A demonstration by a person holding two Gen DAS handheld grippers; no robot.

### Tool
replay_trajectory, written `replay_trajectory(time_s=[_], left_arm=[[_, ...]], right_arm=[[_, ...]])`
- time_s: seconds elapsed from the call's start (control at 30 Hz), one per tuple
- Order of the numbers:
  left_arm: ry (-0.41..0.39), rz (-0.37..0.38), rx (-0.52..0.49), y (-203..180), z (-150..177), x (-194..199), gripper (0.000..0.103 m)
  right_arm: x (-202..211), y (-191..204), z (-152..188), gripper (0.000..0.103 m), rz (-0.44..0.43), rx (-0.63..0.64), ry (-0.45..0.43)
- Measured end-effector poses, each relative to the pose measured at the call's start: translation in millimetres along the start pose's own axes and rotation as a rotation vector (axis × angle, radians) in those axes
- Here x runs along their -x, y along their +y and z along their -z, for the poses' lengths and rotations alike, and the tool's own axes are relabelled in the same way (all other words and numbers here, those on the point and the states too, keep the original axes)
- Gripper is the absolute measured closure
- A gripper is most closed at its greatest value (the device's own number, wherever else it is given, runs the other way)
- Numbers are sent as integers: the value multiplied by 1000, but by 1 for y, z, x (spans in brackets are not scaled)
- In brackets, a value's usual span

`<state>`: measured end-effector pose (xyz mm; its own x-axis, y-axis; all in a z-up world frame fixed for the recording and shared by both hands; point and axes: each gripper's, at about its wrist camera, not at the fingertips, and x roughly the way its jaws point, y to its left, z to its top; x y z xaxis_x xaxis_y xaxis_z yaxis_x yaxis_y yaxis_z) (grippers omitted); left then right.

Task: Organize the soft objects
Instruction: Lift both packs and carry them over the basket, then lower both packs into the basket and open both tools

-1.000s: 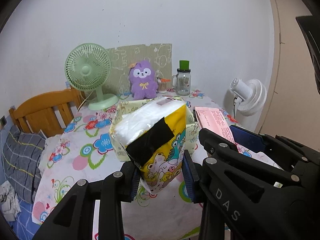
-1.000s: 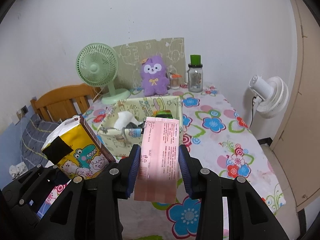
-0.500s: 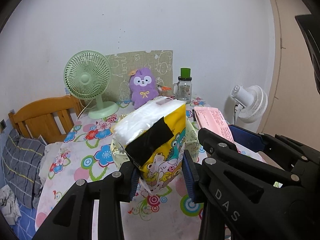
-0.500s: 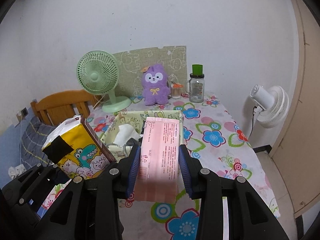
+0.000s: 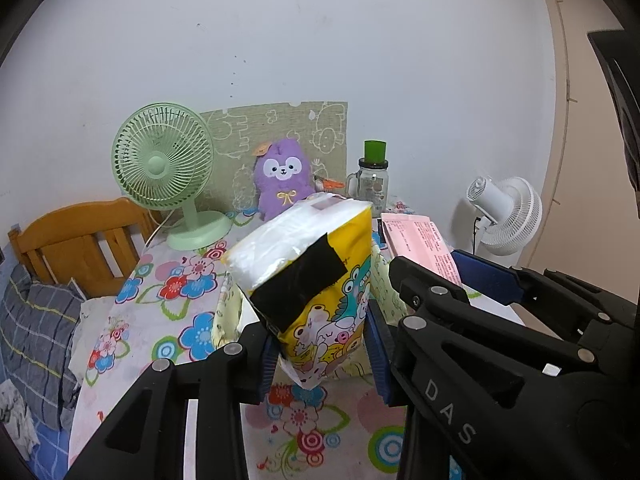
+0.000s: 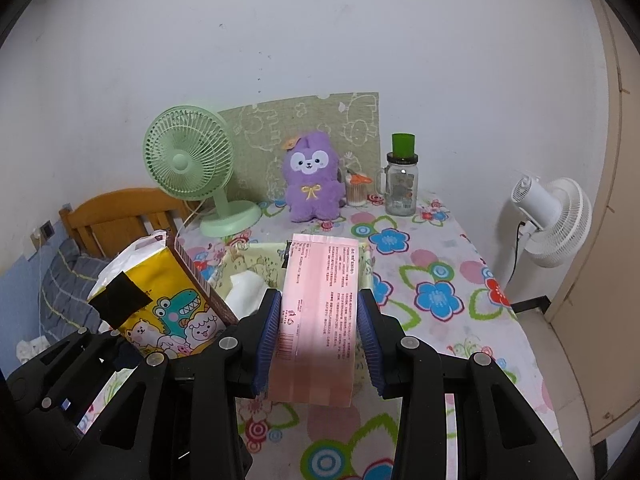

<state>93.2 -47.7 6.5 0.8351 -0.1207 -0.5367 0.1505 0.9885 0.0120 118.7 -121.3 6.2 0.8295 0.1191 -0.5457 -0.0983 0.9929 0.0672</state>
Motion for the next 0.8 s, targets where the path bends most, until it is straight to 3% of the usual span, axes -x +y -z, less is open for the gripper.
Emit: replay_trajectory(time_s=[0.8], left_arm=[[85,49,13,16,-27,-96,62]], right_arm=[[-95,-18,-30,61,-28,-6,86]])
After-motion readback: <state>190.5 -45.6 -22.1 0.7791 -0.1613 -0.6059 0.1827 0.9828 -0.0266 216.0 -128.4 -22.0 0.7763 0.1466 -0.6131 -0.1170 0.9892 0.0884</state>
